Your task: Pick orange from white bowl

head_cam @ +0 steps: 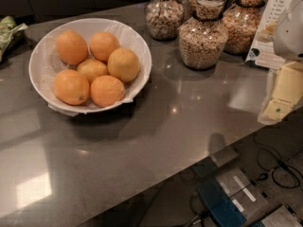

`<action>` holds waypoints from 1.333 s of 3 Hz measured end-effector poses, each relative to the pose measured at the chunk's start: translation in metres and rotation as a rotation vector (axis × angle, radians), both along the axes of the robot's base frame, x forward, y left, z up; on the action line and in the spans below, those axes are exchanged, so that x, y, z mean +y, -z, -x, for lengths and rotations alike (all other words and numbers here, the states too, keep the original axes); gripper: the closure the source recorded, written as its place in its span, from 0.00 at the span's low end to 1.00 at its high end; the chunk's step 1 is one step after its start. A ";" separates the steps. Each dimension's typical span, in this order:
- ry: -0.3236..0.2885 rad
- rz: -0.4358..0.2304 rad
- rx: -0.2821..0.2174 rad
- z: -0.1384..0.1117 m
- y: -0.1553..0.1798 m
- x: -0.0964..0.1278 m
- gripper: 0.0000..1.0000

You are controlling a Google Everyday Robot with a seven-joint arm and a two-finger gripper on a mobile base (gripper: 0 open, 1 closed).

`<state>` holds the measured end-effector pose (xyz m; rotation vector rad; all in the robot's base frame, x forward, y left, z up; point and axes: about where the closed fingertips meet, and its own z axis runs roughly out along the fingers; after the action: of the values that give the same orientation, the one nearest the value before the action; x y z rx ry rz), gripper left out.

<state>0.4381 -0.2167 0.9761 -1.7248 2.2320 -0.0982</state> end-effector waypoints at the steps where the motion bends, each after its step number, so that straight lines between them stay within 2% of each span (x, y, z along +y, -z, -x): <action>1: 0.000 0.000 0.000 0.000 0.000 0.000 0.00; 2: -0.049 0.011 -0.045 -0.023 0.002 0.026 0.00; 3: -0.153 0.022 -0.097 -0.055 0.004 0.074 0.00; 4: -0.237 0.003 -0.169 -0.083 -0.007 0.114 0.00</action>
Offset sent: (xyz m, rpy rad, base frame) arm 0.0547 0.0617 -0.0100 -0.0281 -0.0910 0.1179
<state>0.5213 -0.1028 0.9829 -1.8924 1.8959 -0.1854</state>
